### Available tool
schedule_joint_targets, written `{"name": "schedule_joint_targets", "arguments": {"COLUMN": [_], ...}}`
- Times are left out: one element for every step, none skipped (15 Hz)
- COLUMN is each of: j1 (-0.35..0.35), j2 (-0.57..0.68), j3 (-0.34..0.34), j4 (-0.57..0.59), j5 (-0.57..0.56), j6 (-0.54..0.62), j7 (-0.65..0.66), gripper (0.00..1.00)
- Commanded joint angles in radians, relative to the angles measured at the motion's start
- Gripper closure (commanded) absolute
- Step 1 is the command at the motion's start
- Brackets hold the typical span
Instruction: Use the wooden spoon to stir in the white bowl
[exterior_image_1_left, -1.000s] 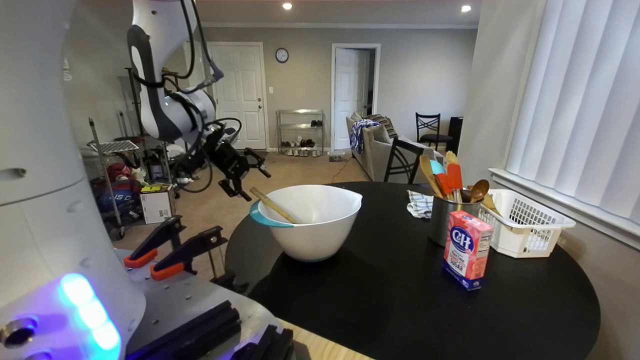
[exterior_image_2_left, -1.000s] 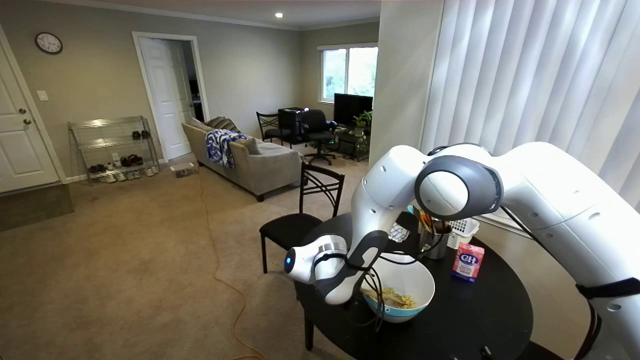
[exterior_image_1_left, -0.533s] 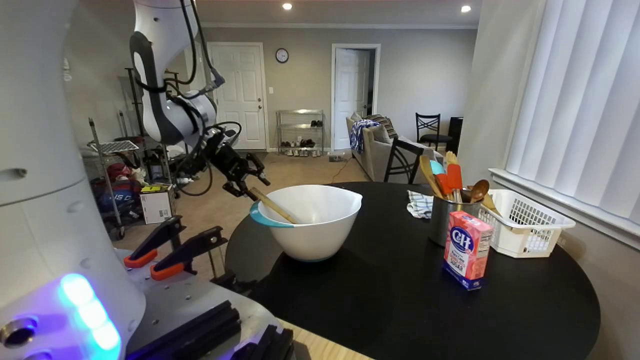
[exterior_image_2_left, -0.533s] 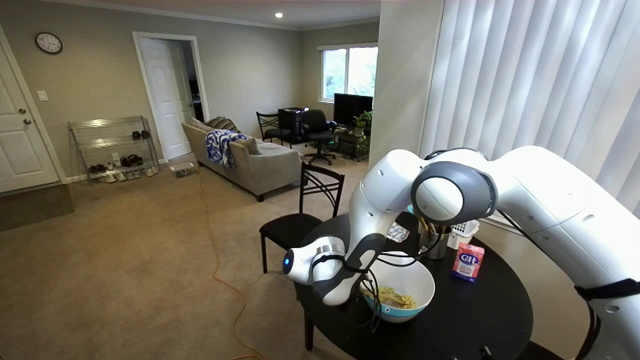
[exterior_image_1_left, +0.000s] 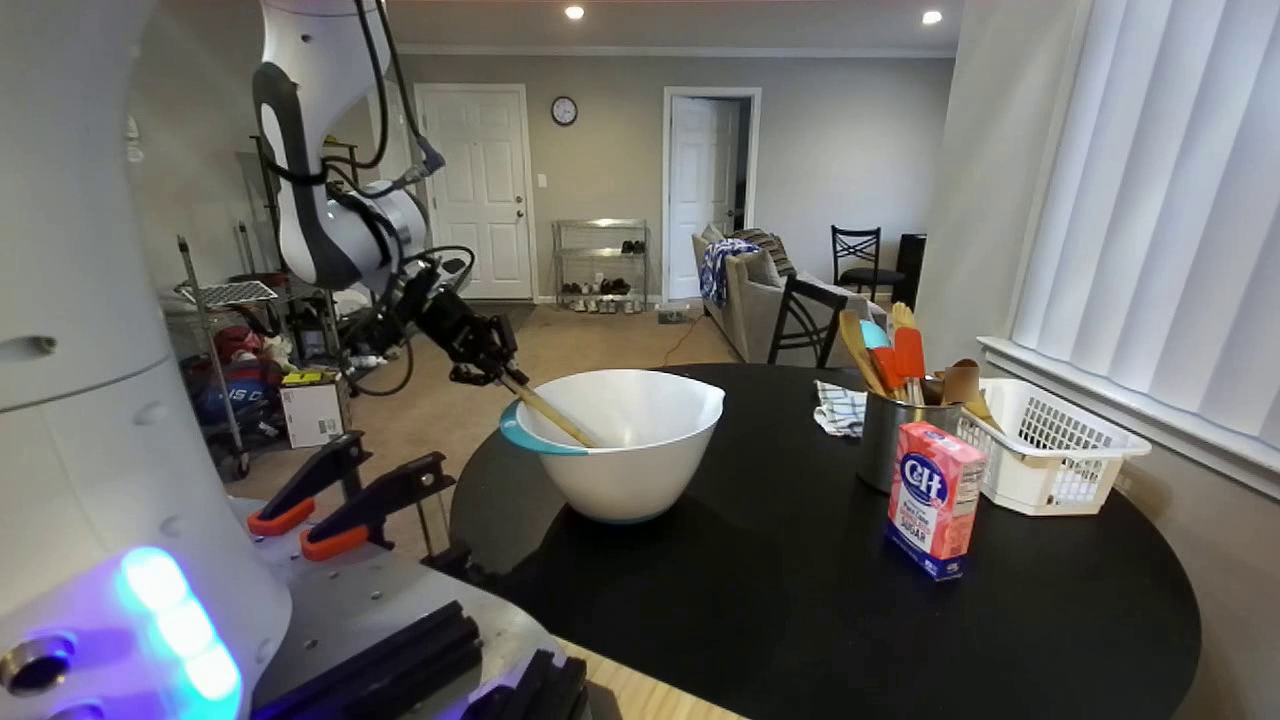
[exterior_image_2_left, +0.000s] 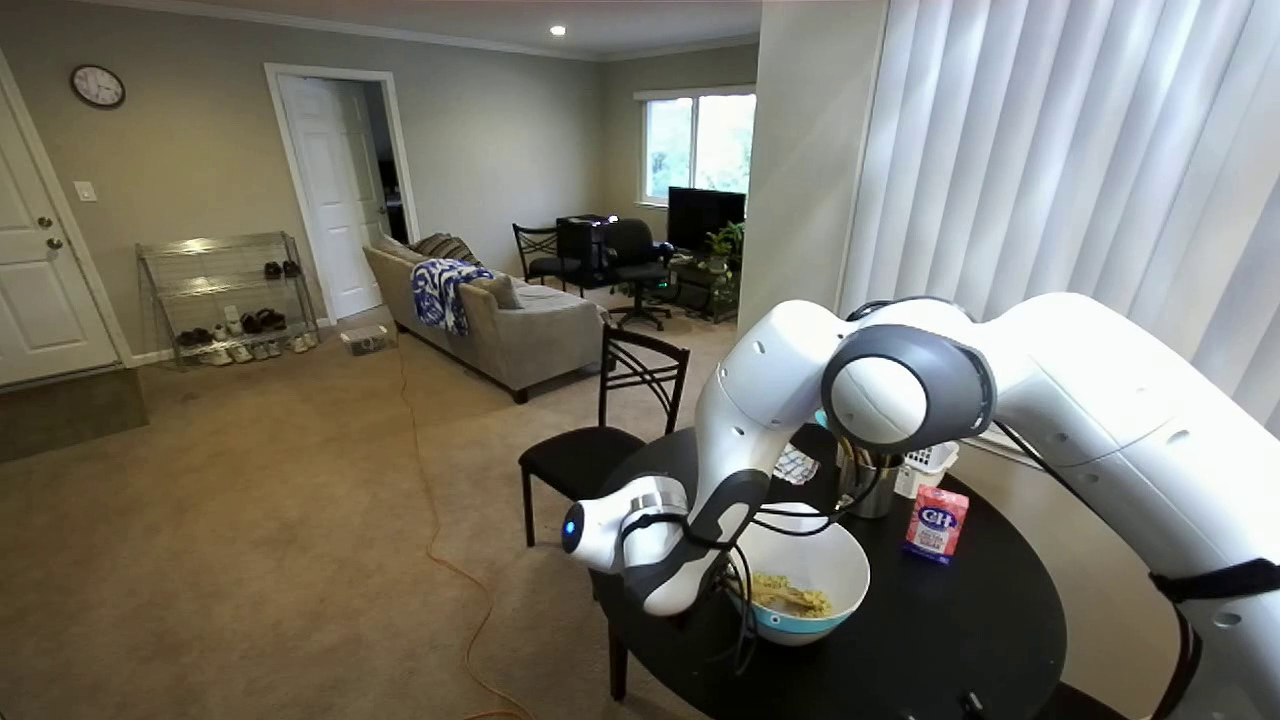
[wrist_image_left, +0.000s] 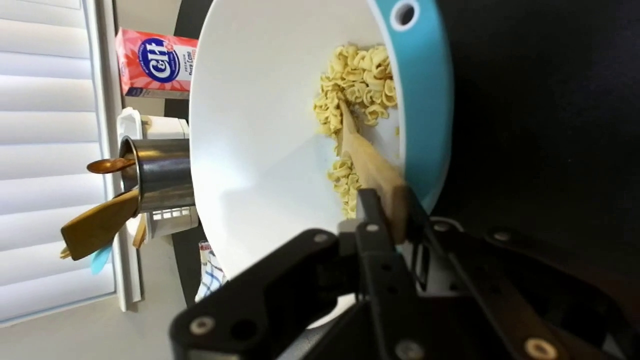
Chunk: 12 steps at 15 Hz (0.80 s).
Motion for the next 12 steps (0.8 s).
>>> {"name": "schedule_joint_targets", "arguments": {"j1": [0.015, 0.016, 0.016, 0.017, 0.015, 0.014, 0.011, 0.01, 0.008, 0.007, 0.005, 0.005], "j2": [-0.037, -0.038, -0.035, -0.034, -0.034, -0.034, -0.034, -0.034, -0.033, -0.032, -0.031, -0.032], "j3": [-0.002, -0.002, -0.001, 0.0, 0.002, 0.003, 0.004, 0.005, 0.005, 0.006, 0.007, 0.007], "j4": [-0.045, -0.046, -0.042, -0.039, -0.04, -0.04, -0.04, -0.04, -0.039, -0.039, -0.039, -0.039], "j5": [-0.019, -0.019, -0.018, -0.017, -0.017, -0.017, -0.016, -0.016, -0.016, -0.015, -0.015, -0.015], "j6": [-0.028, -0.035, -0.044, -0.054, -0.058, -0.063, -0.062, -0.063, -0.063, -0.06, -0.059, -0.058], "j7": [0.069, 0.078, 0.083, 0.083, 0.086, 0.088, 0.087, 0.087, 0.086, 0.085, 0.085, 0.085], "gripper": [0.98, 0.95, 0.95, 0.95, 0.95, 0.93, 0.64, 0.63, 0.57, 0.51, 0.45, 0.38]}}
